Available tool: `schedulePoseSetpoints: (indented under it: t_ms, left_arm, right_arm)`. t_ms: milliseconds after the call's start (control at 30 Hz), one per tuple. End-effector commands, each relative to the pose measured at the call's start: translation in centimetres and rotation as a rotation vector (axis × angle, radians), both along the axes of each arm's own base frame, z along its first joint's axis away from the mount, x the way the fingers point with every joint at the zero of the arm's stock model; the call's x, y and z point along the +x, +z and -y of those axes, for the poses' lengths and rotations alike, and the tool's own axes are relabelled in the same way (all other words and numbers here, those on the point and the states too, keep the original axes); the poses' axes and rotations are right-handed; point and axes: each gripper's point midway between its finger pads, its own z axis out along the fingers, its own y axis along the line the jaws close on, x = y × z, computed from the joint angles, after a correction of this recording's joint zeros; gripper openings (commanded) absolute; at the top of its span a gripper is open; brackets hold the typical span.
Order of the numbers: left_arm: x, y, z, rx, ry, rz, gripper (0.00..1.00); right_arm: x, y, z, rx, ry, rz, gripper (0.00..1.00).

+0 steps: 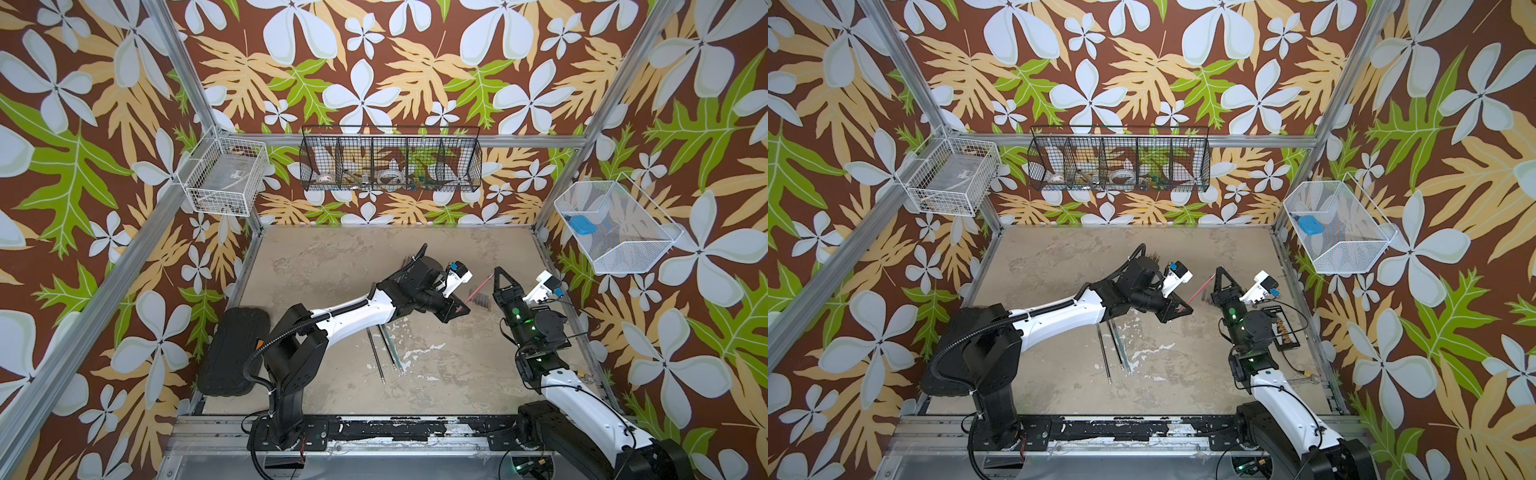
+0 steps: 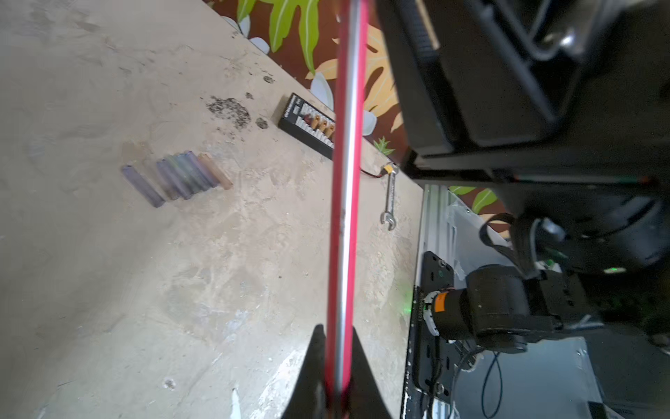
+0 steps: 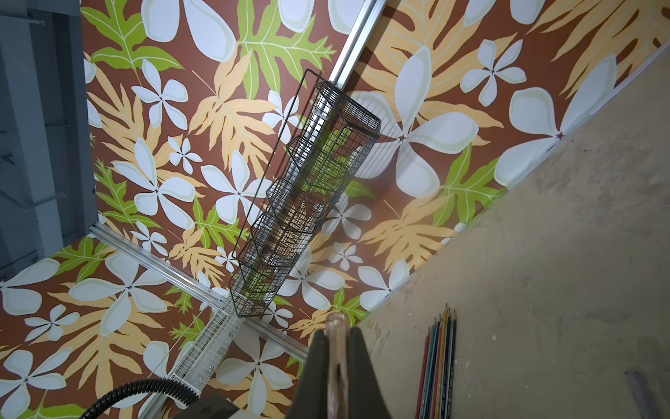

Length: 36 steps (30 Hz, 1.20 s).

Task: Remove the protective cover of the pencils
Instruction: Pick up the pencil from the center of the board, then remove the protective sleeve from the pencil.

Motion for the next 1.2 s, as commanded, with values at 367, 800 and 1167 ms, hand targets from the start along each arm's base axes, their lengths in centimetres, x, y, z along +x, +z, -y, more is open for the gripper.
schedulePoseSetpoints:
  t_ms: [367, 800, 1167]
  left_arm:
    - [4.6, -3.0, -3.4, 0.294, 0.214, 0.16, 0.0]
    - [4.6, -2.2, -3.4, 0.283, 0.209, 0.169, 0.0]
    - [3.8, -1.7, -2.9, 0.257, 0.164, 0.159, 0.0]
  right_arm:
    - [0.3, -0.6, -4.3, -0.512, 0.303, -0.168, 1.0]
    - [-2.3, -5.4, -3.1, -0.392, 0.414, -0.27, 0.85]
    - [-1.2, -0.9, -3.1, -0.347, 0.394, -0.162, 0.54]
